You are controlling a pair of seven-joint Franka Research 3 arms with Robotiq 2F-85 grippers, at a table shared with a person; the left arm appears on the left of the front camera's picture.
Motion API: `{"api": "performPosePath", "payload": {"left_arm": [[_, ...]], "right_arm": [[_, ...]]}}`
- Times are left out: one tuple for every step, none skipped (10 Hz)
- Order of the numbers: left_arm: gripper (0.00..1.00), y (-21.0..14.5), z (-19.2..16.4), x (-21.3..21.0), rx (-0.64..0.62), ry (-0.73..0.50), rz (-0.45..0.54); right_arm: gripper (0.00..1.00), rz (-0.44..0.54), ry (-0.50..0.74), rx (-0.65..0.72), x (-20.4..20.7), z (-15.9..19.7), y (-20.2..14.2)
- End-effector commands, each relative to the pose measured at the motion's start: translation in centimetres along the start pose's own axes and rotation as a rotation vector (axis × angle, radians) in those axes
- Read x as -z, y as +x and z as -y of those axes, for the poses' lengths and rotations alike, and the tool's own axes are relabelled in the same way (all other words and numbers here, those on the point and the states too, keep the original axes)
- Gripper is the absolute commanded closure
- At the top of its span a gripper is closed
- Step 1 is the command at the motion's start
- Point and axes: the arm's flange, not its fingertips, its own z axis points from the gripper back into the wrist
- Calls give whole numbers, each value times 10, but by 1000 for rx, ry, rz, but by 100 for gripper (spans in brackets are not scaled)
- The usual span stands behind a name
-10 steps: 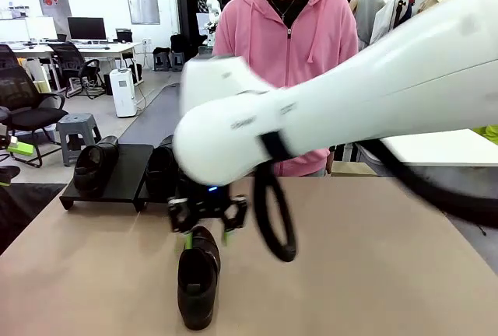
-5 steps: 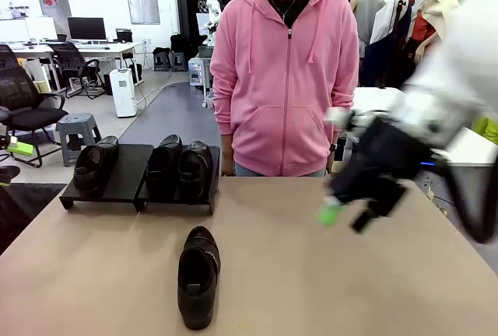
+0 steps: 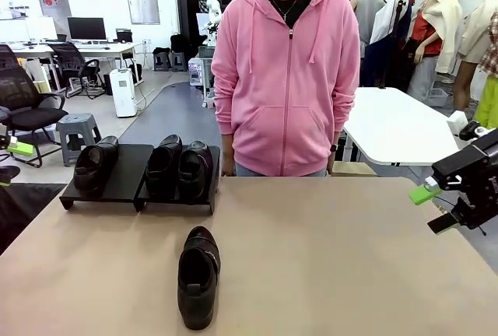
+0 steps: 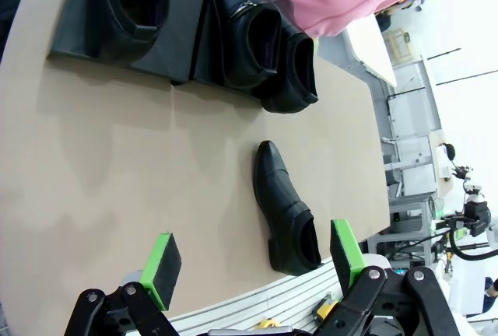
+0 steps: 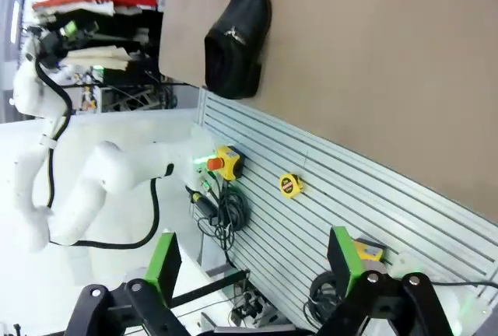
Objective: Organize the shoes by placing them on the stand.
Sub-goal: Pick up one Shoe and place it in the middle of the table.
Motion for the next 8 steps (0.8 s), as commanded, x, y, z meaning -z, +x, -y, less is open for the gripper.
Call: {"api": "performPosePath", "payload": {"left_arm": [[0, -1, 0, 0, -4, -5, 1], [0, -1, 0, 0, -4, -5, 1], [0, -1, 0, 0, -4, -5, 1], [0, -1, 0, 0, -4, -5, 1], [0, -1, 0, 0, -4, -5, 1], [0, -1, 0, 0, -4, -5, 1], [0, -1, 0, 0, -4, -5, 1], [0, -1, 0, 0, -4, -5, 1]], "right_arm": [[0, -36, -24, -68, 3, -16, -8], [0, -36, -24, -68, 3, -16, -8], [0, -36, -24, -68, 3, -16, -8], [0, -36, -24, -68, 3, -16, -8], [0, -36, -24, -68, 3, -16, -8], [0, -36, -24, -68, 3, -16, -8], [0, -36, -24, -68, 3, -16, -8], [0, -36, -24, -68, 3, -16, -8]]}}
